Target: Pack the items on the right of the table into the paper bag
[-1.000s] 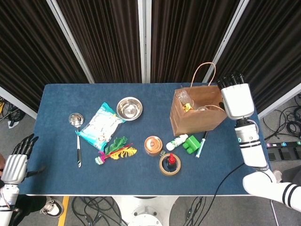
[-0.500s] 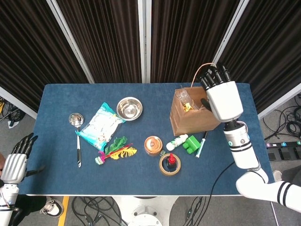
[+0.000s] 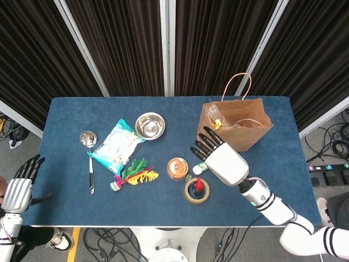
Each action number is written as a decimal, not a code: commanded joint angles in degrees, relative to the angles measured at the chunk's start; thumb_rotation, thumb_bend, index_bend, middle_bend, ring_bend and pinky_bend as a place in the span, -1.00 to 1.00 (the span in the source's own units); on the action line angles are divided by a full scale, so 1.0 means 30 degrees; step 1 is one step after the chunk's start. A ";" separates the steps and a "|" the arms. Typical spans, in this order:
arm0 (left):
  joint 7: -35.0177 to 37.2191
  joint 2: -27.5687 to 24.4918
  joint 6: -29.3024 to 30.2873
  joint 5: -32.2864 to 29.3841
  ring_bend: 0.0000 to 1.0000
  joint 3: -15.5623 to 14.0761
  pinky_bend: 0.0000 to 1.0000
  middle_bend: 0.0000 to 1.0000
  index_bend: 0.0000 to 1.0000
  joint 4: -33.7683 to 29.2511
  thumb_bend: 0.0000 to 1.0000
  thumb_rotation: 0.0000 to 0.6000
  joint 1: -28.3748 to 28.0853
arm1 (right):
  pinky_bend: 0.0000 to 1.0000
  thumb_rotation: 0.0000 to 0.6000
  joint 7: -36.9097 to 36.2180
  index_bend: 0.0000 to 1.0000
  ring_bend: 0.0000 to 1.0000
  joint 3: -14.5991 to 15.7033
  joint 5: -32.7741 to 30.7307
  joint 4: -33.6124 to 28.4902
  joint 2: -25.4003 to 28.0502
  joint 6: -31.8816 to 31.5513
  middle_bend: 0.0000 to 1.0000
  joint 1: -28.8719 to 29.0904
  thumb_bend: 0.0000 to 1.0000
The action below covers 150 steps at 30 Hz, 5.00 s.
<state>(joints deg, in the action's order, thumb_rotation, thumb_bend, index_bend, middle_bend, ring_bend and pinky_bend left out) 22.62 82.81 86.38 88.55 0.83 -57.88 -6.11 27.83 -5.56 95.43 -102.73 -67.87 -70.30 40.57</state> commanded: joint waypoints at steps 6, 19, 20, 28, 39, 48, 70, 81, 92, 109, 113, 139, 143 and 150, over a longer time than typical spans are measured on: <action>0.0123 0.0193 -0.0067 -0.0047 -0.95 -0.0021 -0.71 -0.75 -0.82 0.0193 -0.66 1.00 0.0017 | -0.69 1.00 0.0927 -0.40 -0.56 0.1765 -0.0816 0.0765 0.1257 0.3147 -0.33 -0.0539 -1.00; 0.0422 0.0225 -0.0018 -0.0148 -0.95 -0.0036 -0.71 -0.76 -0.82 0.0474 -0.66 1.00 0.0176 | -0.69 1.00 0.2401 -0.40 -0.56 0.2217 -0.2896 0.2373 0.0359 0.5211 -0.33 -0.0903 -1.00; 0.0439 0.0247 -0.0036 -0.0136 -0.95 -0.0060 -0.71 -0.75 -0.82 0.0515 -0.66 1.00 0.0182 | -0.69 1.00 0.2382 -0.40 -0.56 0.2264 -0.2954 0.2529 0.0301 0.5203 -0.33 -0.0990 -1.00; 0.0403 0.0382 -0.0020 -0.0061 -0.95 -0.0110 -0.71 -0.76 -0.82 0.0712 -0.66 1.00 0.0186 | -0.73 1.00 0.1199 -0.40 -0.64 0.2323 -0.3305 0.4067 -0.0582 0.5318 -0.38 -0.1325 -1.00; 0.0589 0.0343 -0.0045 -0.0069 -0.95 -0.0119 -0.71 -0.76 -0.82 0.0895 -0.66 1.00 0.0207 | -0.79 1.00 -0.1792 -0.41 -0.72 0.2230 -0.2272 0.8071 -0.3695 0.2251 -0.46 -0.2869 -1.00; 0.0639 0.0444 -0.0064 -0.0013 -0.95 -0.0157 -0.71 -0.76 -0.82 0.1072 -0.66 1.00 0.0189 | -0.79 1.00 -0.3442 -0.42 -0.72 0.2259 -0.1726 1.0437 -0.5408 0.1299 -0.46 -0.3399 -1.00; 0.0928 0.0467 -0.0055 -0.0061 -0.95 -0.0167 -0.71 -0.76 -0.80 0.1346 -0.66 1.00 0.0277 | -0.81 1.00 -0.4095 -0.50 -0.82 0.1816 -0.1801 1.2512 -0.7620 0.1006 -0.56 -0.3704 -1.00; 0.0996 0.0465 -0.0026 -0.0068 -0.95 -0.0147 -0.71 -0.75 -0.80 0.1425 -0.66 1.00 0.0291 | -0.85 1.00 -0.4555 -0.50 -0.86 0.1617 -0.1781 1.2771 -0.8126 0.1354 -0.60 -0.3409 -1.00; 0.1200 0.0449 0.0020 -0.0058 -0.95 -0.0185 -0.71 -0.76 -0.80 0.1578 -0.66 1.00 0.0373 | -0.84 1.00 -0.4322 -0.51 -0.80 0.1713 -0.2072 1.2684 -0.8179 0.1904 -0.54 -0.3443 -1.00; 0.1081 0.0459 -0.0086 -0.0049 -0.95 -0.0135 -0.71 -0.76 -0.80 0.1399 -0.66 1.00 0.0258 | -0.63 1.00 -0.4300 -0.50 -0.59 0.1728 -0.1917 1.2322 -0.7828 0.1587 -0.34 -0.3586 -1.00; 0.1066 0.0446 -0.0082 -0.0079 -0.95 -0.0120 -0.71 -0.75 -0.80 0.1389 -0.66 1.00 0.0271 | -0.58 1.00 -0.4135 -0.48 -0.53 0.1723 -0.2017 1.2342 -0.7841 0.1698 -0.28 -0.3612 -1.00; 0.1022 0.0354 0.0028 -0.0053 -0.95 -0.0091 -0.71 -0.75 -0.80 0.1141 -0.66 1.00 0.0272 | -0.41 1.00 -0.4111 -0.39 -0.38 0.1576 -0.1475 1.1671 -0.7474 0.0683 -0.19 -0.3746 -0.95; 0.1035 0.0334 0.0073 -0.0058 -0.95 -0.0081 -0.71 -0.76 -0.80 0.1103 -0.66 1.00 0.0291 | -0.40 1.00 -0.3878 -0.37 -0.37 0.1564 -0.1222 1.1018 -0.7203 0.0350 -0.19 -0.3769 -0.92; 0.0956 0.0260 0.0178 -0.0016 -0.95 -0.0038 -0.71 -0.76 -0.80 0.0933 -0.66 1.00 0.0260 | -0.40 1.00 -0.2760 -0.35 -0.37 0.1092 -0.0243 0.8447 -0.6466 -0.0504 -0.19 -0.3338 -0.92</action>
<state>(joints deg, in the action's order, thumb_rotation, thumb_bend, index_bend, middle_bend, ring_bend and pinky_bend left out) 25.49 83.60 86.91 88.49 0.72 -55.08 -5.33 18.08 -1.59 93.51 -74.88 -88.20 -70.82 29.94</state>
